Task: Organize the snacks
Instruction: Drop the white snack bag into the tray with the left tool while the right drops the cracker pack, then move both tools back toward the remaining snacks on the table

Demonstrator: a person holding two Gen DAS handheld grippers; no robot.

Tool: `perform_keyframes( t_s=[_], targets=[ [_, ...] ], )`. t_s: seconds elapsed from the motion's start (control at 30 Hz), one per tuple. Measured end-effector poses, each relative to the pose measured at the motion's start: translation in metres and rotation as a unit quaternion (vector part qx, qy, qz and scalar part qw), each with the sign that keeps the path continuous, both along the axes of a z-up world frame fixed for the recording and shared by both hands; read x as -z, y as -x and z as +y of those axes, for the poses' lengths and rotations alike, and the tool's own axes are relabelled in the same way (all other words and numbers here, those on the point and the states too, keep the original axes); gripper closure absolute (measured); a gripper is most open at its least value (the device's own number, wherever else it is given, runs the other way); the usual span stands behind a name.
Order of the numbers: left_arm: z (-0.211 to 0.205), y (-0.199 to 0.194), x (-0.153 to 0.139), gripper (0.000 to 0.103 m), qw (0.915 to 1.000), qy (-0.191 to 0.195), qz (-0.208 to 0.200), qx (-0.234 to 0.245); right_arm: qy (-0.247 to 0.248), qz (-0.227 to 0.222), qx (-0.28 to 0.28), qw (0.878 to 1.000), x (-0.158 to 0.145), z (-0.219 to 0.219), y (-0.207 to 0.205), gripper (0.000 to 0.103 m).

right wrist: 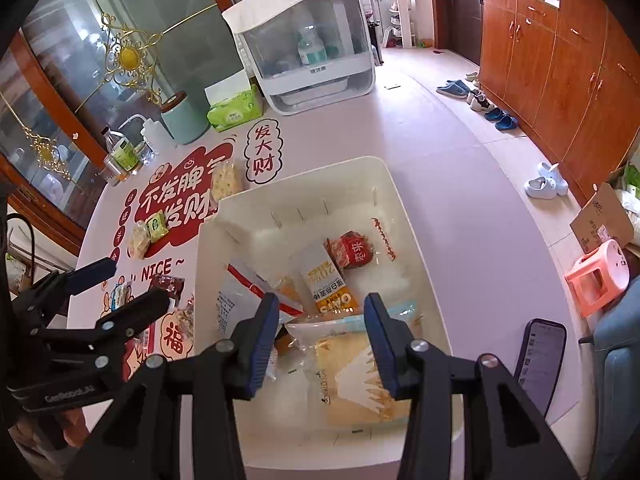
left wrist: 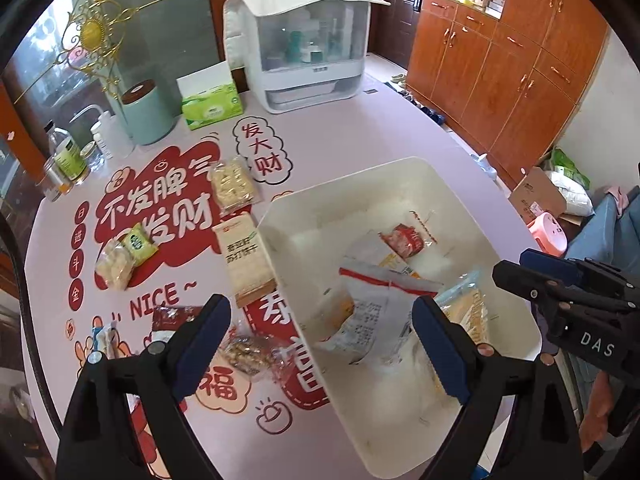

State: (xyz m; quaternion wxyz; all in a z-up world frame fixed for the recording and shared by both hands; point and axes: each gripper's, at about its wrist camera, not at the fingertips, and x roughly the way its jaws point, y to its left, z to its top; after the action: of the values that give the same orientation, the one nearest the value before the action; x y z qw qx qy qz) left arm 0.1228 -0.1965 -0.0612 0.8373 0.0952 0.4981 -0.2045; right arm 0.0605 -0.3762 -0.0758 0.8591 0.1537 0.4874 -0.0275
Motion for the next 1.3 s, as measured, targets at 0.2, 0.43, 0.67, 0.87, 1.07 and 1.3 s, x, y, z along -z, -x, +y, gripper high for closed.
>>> perform_keyframes(
  t_s=[0.2, 0.43, 0.67, 0.87, 1.07, 1.3],
  targets=[
    [0.012, 0.008, -0.002, 0.011, 1.0000, -0.007, -0.006, -0.004, 0.000, 0.009, -0.007, 1.000, 0.005, 0.009, 0.001, 0.058],
    [0.032, 0.022, 0.007, 0.011, 0.9997, -0.022, 0.003, -0.007, 0.004, 0.019, -0.015, 1.000, 0.011, 0.023, 0.008, 0.058],
    [0.066, 0.039, 0.023, 0.011, 0.9987, -0.043, 0.018, -0.020, 0.007, 0.032, -0.029, 0.999, 0.017, 0.043, 0.016, 0.058],
    [0.113, 0.047, 0.026, 0.011, 0.9967, -0.060, 0.021, -0.051, 0.014, 0.044, -0.045, 0.998, 0.021, 0.069, 0.016, 0.058],
    [0.174, 0.043, 0.013, 0.011, 0.9913, -0.082, -0.003, -0.102, 0.019, 0.037, -0.067, 0.997, 0.011, 0.105, 0.010, 0.058],
    [0.265, 0.028, -0.007, 0.011, 0.9795, -0.086, -0.022, -0.180, 0.038, 0.022, -0.110, 0.993, -0.003, 0.162, -0.005, 0.058]
  ],
)
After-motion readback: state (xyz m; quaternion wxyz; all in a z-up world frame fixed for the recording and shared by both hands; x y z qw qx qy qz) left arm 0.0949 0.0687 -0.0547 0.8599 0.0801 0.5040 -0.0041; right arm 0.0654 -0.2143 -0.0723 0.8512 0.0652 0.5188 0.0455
